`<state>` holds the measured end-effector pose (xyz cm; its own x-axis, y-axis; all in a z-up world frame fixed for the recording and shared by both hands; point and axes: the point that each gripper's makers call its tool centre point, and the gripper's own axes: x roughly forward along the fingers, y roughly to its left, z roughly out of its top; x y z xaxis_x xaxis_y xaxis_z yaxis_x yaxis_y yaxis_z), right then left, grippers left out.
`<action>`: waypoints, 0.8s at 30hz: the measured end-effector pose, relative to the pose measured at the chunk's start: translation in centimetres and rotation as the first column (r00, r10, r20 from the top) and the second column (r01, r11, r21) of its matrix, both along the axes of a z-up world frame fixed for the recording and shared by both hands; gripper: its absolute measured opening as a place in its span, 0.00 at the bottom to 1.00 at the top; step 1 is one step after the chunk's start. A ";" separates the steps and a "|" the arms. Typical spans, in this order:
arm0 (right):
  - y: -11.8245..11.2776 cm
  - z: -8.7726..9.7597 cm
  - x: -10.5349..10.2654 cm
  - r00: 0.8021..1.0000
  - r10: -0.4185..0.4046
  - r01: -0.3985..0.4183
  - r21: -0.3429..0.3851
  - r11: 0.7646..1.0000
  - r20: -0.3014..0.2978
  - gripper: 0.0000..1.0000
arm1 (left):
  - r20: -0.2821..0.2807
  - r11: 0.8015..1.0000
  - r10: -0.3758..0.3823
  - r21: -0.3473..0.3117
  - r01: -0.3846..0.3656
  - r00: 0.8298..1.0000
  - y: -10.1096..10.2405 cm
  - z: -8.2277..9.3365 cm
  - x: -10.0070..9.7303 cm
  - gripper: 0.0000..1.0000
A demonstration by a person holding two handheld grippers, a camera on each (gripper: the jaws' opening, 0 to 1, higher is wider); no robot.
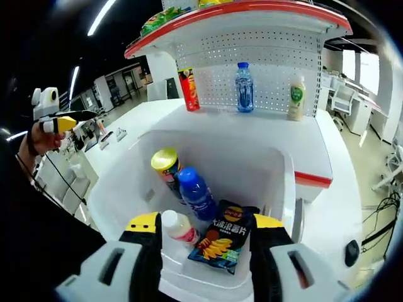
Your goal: Place the items from the shopping basket onto the snack and drink counter
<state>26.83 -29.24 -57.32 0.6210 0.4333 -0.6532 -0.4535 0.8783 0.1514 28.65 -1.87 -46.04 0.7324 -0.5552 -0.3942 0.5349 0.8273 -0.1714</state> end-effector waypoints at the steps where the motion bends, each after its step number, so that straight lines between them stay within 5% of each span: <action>1: 0.0 -0.3 0.1 1.000 0.004 -0.004 -0.003 1.000 -0.005 0.54 | -0.001 1.000 0.002 -0.001 -0.002 1.000 0.0 0.0 0.0 0.76; 24: 0.1 -5.6 1.4 0.993 0.014 -0.020 -0.053 0.998 -0.113 0.47 | -0.003 0.999 0.041 -0.002 -0.041 0.999 0.9 0.1 0.4 0.75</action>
